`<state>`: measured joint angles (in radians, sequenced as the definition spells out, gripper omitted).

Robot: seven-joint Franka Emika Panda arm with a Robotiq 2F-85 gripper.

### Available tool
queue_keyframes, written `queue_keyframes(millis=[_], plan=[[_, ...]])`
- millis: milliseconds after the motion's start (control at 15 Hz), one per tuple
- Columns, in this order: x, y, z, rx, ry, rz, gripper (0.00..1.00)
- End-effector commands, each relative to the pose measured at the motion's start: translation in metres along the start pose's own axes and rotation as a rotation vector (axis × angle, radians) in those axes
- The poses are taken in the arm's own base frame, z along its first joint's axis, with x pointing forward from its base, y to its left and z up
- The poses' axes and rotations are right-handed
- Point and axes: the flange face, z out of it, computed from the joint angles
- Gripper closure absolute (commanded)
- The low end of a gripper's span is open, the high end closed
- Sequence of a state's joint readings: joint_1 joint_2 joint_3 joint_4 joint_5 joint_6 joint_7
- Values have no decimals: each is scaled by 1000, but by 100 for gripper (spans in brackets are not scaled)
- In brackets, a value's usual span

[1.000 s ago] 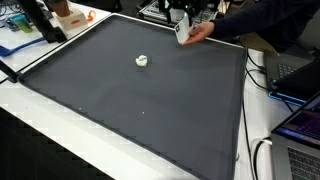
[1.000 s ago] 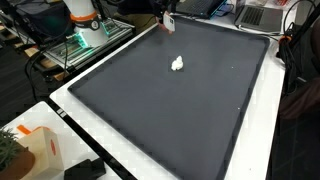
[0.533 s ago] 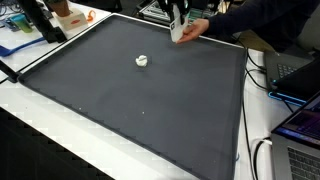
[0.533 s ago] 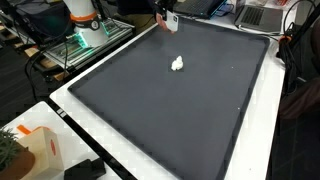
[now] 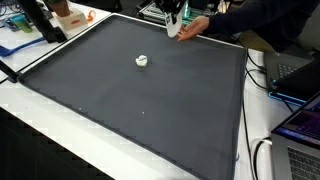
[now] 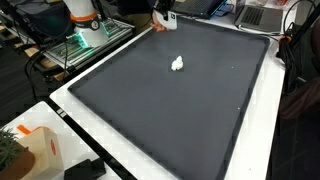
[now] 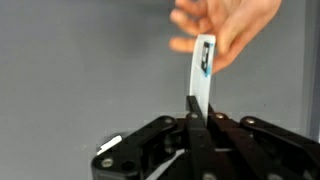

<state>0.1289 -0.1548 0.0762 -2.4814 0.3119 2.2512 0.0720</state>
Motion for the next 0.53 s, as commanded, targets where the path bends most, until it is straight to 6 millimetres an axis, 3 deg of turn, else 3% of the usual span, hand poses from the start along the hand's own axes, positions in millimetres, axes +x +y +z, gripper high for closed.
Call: queue_keyframes(millis=[0,67,467], plan=[[-11,10,-3,32,27,-7,99],[0,3,0,4,2,0,96],[-3,4,-4,13,9,-3,96]])
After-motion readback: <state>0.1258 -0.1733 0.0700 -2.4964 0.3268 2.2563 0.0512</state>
